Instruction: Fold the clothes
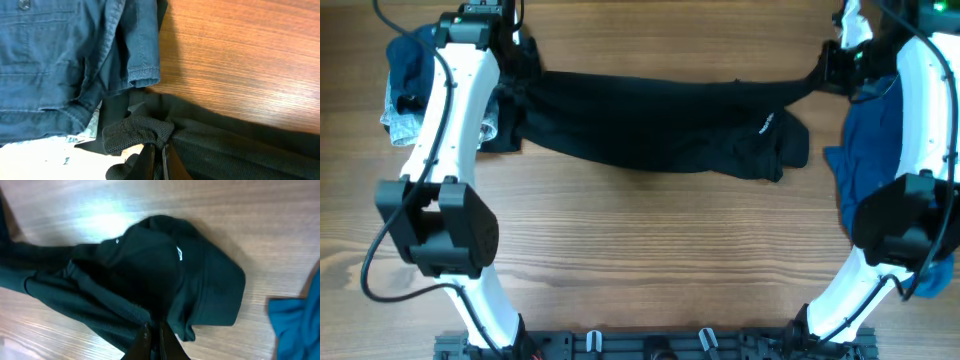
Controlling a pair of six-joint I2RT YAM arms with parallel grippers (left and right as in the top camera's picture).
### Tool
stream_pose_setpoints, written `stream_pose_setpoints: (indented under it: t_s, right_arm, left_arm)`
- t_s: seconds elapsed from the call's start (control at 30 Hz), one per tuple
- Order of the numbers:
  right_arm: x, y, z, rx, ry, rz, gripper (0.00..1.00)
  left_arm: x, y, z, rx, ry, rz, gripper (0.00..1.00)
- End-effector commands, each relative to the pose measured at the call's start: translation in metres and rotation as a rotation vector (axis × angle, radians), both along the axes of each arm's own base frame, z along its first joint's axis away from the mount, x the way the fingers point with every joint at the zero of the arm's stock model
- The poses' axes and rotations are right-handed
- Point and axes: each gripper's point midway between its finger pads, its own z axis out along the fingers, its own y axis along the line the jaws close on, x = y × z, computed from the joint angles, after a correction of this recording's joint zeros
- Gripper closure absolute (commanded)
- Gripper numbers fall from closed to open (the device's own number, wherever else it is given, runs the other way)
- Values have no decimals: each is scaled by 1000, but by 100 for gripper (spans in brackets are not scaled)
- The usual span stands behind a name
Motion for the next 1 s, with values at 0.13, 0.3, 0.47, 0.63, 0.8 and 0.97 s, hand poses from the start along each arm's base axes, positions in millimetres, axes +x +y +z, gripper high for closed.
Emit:
stream_pose_setpoints:
  t_s: [0.13, 0.3, 0.47, 0.63, 0.8, 0.97]
  right_arm:
    - [-21, -7, -45, -6, 109, -30, 96]
    - [-32, -13, -69, 8, 163, -66, 96]
    - [-38, -14, -72, 14, 189, -70, 43]
    - [-36, -15, -72, 13, 178, -76, 32]
    - [-27, -9, -68, 51, 133, -55, 33]
    - [-17, 0, -63, 95, 72, -6, 33]
  left_arm:
    - [-1, 9, -39, 36, 98, -4, 96]
    - [-14, 20, -60, 88, 194, 12, 96]
    - [-25, 34, -62, 127, 241, 37, 93]
    - [-33, 54, -63, 130, 275, 79, 65]
    - [-34, 47, -64, 78, 279, 69, 63]
    - [-33, 34, -65, 30, 275, 47, 62]
